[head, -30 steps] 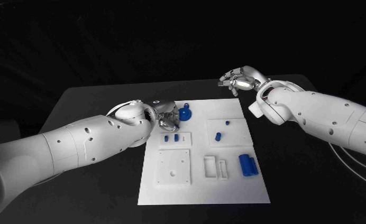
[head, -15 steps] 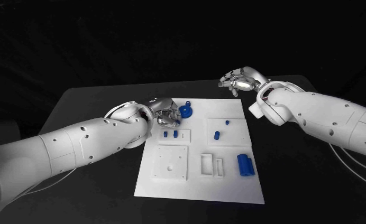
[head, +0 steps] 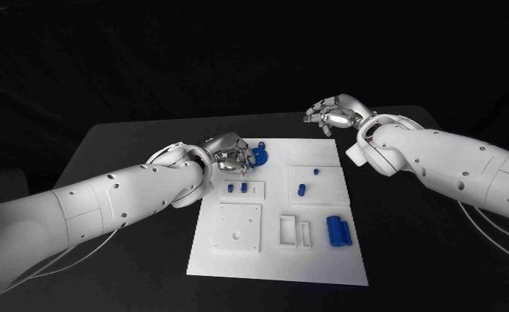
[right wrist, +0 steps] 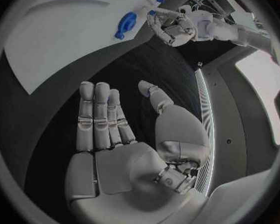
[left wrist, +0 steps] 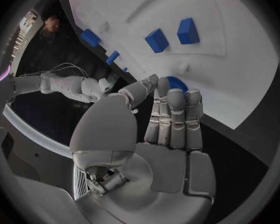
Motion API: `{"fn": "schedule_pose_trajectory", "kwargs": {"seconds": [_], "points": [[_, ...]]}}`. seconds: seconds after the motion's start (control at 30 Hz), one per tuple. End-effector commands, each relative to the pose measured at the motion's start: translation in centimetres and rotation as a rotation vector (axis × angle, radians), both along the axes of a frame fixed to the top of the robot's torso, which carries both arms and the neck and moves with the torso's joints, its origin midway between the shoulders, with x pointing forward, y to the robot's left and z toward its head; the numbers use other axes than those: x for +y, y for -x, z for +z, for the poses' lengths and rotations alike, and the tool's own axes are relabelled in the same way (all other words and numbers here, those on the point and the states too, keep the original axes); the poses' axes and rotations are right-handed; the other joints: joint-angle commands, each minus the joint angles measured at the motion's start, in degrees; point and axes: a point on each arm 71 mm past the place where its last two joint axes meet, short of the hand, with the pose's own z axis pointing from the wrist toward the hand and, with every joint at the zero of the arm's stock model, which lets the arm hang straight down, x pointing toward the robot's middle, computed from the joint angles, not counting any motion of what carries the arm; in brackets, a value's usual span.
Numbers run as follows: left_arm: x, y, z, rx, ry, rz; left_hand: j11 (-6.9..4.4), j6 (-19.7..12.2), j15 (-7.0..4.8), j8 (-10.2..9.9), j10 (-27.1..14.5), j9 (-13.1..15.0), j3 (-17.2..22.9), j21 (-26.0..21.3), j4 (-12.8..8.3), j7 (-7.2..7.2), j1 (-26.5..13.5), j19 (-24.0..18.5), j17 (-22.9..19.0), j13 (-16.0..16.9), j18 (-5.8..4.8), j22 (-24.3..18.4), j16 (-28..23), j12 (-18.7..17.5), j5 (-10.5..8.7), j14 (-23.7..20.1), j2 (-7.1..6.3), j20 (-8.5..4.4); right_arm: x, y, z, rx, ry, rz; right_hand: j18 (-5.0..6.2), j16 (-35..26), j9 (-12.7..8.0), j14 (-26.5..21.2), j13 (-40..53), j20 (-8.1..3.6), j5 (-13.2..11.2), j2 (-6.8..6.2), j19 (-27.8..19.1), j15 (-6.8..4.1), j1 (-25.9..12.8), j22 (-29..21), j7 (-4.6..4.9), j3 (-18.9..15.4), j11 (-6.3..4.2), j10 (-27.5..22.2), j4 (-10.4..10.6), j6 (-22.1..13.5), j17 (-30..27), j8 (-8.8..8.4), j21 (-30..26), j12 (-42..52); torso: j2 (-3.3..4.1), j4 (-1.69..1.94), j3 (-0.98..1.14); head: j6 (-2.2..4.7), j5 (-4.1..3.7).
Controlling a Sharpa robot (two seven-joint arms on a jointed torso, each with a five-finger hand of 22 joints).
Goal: Assemble the parts on the task board
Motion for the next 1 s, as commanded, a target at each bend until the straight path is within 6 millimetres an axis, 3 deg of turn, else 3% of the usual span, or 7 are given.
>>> {"fn": "schedule_pose_trajectory", "kwargs": {"seconds": [0.03,0.57,0.83,1.0], "points": [[0.1,0.0,0.1,0.015,0.054,0.003,0.14,0.24,-0.34,0.27,0.19,0.18,-0.03,-0.18,0.35,0.1,-0.27,-0.31,-0.05,-0.01,0.58,0.64,-0.17,0.25,-0.21,-0.07,0.55,-3.82,0.0,0.0,0.0,0.004,-0.005,0.008,2.56,0.22,-0.07,-0.4,-0.09,0.2,-0.04,0.17,0.25,0.12,0.01,0.09,0.31,-0.27,-0.07,-0.49,0.16,0.06,-0.09,0.2,-0.24,0.2,0.01,-0.01,0.0,0.0,0.01],[2.6,-0.3,-0.7,0.271,0.275,0.141,0.31,0.21,-0.18,0.34,-0.01,0.37,-0.22,0.02,0.04,0.14,-0.96,-0.5,0.12,-0.47,0.6,0.95,0.04,-0.38,-0.59,-0.15,1.32,-3.74,-0.1,0.0,-0.1,0.005,-0.005,0.006,2.56,0.23,-0.09,-0.41,-0.13,0.19,-0.02,0.18,0.27,0.12,-0.03,0.13,0.31,-0.28,-0.07,-0.5,0.15,0.05,-0.1,0.21,-0.28,0.23,0.0,0.01,-0.01,-0.09,-0.02],[3.9,-0.2,-1.3,0.37,0.279,0.185,0.49,-0.09,-0.05,0.28,-0.42,0.52,-0.19,0.35,-0.31,0.24,-1.49,-0.17,0.37,-1.19,0.82,1.03,0.54,-1.56,-0.39,0.27,2.03,-3.73,-0.2,0.0,-0.1,0.005,-0.004,0.004,2.56,0.23,-0.1,-0.42,-0.15,0.18,-0.01,0.18,0.27,0.12,-0.04,0.15,0.31,-0.28,-0.07,-0.51,0.14,0.04,-0.11,0.21,-0.3,0.24,-0.02,0.08,-0.03,-0.18,-0.05],[4.0,-0.1,-1.7,0.44,0.297,0.202,-0.24,-0.03,-0.71,0.38,1.78,0.79,-0.46,0.83,-0.7,-0.04,-1.91,0.1,0.7,0.02,0.93,1.09,1.18,0.9,-0.62,0.4,2.28,-3.98,-0.2,0.0,-0.1,0.005,-0.004,0.005,2.56,0.24,-0.1,-0.42,-0.16,0.18,0.0,0.18,0.28,0.12,-0.04,0.16,0.31,-0.28,-0.07,-0.51,0.14,0.04,-0.11,0.22,-0.31,0.25,0.0,0.07,-0.02,-0.28,0.03]]}}
